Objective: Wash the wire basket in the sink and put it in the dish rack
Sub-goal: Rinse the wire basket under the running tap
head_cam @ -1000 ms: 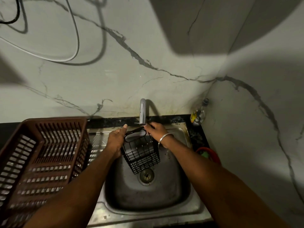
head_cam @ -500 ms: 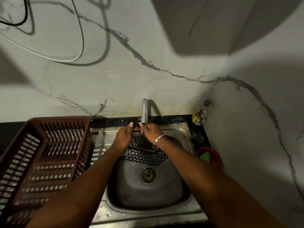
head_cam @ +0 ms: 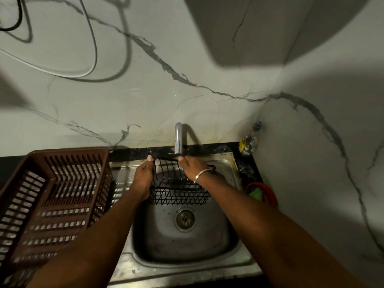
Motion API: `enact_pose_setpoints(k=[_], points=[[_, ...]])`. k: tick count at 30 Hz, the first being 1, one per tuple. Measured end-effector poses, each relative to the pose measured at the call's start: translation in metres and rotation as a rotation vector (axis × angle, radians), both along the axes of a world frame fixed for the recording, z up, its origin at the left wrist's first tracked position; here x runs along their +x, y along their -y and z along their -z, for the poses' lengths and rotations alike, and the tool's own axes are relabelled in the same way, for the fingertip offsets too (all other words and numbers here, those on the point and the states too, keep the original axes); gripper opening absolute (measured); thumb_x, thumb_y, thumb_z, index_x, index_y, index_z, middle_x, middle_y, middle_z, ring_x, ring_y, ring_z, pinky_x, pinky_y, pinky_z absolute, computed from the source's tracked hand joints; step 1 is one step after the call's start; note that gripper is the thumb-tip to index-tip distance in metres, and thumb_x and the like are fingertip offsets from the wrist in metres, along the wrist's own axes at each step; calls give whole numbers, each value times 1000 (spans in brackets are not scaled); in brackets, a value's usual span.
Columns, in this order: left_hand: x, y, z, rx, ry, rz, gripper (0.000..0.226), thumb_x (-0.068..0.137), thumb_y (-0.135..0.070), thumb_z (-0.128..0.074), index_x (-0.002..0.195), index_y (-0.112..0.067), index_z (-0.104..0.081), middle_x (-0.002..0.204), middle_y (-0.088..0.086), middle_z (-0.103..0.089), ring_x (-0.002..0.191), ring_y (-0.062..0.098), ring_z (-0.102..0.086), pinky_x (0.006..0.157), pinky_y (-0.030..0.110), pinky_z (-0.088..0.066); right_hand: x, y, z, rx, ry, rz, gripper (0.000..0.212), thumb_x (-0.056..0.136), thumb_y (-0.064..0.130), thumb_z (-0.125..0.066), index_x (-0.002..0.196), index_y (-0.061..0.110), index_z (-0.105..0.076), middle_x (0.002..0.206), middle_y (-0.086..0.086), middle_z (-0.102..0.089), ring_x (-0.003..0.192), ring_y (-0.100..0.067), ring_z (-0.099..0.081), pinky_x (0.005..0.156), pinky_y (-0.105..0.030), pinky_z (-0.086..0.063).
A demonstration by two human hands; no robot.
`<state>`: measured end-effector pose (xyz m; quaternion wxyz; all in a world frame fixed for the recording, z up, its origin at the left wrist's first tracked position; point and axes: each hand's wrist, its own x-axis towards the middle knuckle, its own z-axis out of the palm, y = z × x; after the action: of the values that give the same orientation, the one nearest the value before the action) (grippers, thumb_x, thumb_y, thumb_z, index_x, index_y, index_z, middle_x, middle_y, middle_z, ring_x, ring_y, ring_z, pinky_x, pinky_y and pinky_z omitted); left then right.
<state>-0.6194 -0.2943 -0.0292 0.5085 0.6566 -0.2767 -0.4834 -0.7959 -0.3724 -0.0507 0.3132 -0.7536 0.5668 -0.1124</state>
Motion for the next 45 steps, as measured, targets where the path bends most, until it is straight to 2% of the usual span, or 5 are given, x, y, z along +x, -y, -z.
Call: enact_pose_setpoints(k=[12,18,22,30,45], points=[[23,16,18,28,488,537,34,105,-29,-66,81,-5,-71,75,17,-71,65,19,-63,70,35,-54,12,4,6,-295,-292,-221,52,104,58,-42,99,17,-73,101,-8,-73,96,-30,-67,84,-39,-51],[32,13,31,67,284,402,39,110,-24,-58,77,-6,-69,66,5,-68,62,13,-62,70,28,-50,-7,-2,16,-372,-337,-91,61,96,73,-35,123,29,-66,125,-5,-65,121,-28,-54,109,-48,-33],[34,14,37,83,229,322,37,110,-19,-56,80,-1,-69,64,2,-71,61,6,-67,73,26,-51,6,-24,22,-285,-454,25,79,99,68,-19,155,16,-39,163,-21,-33,155,-41,-15,125,-60,-6],[49,18,53,57,183,254,43,110,-17,-57,70,-4,-66,64,11,-66,65,22,-60,76,34,-49,11,-45,37,-320,-406,-89,86,95,63,-2,165,12,-8,172,-14,0,159,-31,10,128,-49,5],[66,8,67,99,-40,174,37,111,-22,-52,80,-4,-62,71,11,-62,63,19,-57,62,31,-49,9,-47,23,-551,-345,-42,68,105,56,-21,156,15,-41,167,-11,-28,159,-28,-10,125,-62,-6]])
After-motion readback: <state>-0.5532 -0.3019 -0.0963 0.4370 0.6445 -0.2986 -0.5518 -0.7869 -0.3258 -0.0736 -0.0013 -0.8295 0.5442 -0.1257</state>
